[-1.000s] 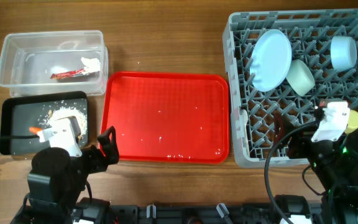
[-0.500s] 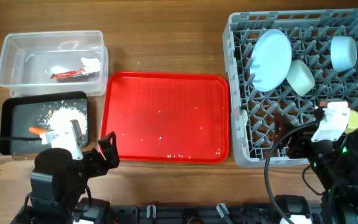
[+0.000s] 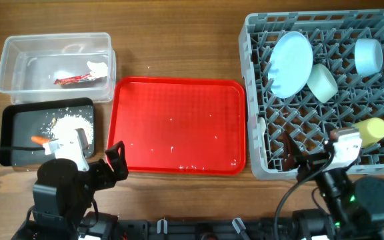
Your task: Sort waste into correct bins and load items into the dishwasher rack
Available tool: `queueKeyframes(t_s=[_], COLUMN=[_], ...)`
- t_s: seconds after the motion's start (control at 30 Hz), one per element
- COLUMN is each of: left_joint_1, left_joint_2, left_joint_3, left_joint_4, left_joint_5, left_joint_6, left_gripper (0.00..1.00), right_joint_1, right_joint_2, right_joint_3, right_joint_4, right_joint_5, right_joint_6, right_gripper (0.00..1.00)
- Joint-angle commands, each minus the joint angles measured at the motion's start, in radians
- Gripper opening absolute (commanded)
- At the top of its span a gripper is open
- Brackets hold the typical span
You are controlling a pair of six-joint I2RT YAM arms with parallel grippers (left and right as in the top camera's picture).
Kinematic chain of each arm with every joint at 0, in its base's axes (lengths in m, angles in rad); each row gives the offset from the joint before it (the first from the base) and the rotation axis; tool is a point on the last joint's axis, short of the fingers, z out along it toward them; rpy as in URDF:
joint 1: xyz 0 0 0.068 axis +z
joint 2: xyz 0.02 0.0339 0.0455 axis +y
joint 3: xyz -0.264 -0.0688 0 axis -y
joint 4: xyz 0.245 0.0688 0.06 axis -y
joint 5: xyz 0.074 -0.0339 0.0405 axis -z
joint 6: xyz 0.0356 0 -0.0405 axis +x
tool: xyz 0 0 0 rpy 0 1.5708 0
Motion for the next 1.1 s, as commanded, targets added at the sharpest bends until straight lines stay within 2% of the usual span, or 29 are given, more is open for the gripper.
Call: queueKeyframes(t_s=[0.0, 0.1, 0.23, 0.4, 1.07], left_joint_1=[-0.005, -0.005, -0.005, -0.005, -0.005], left_joint_2=[-0.007, -0.007, -0.007, -0.007, -0.007], left_joint_3=[-0.005, -0.005, -0.005, -0.005, -0.005], left_joint_4=[0.002, 0.002, 0.002, 0.002, 0.002], left_joint_5=[-0.017, -0.017, -0.017, -0.017, -0.017], left_joint_6=[-0.01, -0.01, -0.01, -0.01, -0.01], left_gripper=[1.0, 1.0, 1.0, 1.0, 1.0], right_joint_1=[0.007, 0.006, 0.003, -0.02, -0.021], right_joint_2=[-0.132, -0.208, -0.219, -0.219, -0.218], right_joint_3=[-0.171, -0.327, -0.465, -0.582, -0.584], right_joint_4=[0.192, 0.428, 0.598, 0.574, 0.582], right_joint_5=[0.009, 0.01, 0.01, -0.124, -0.127], right_joint_6=[0.031, 0.028, 0.0, -0.054, -0.049], right_gripper=[1.0, 1.0, 1.0, 1.0, 1.0])
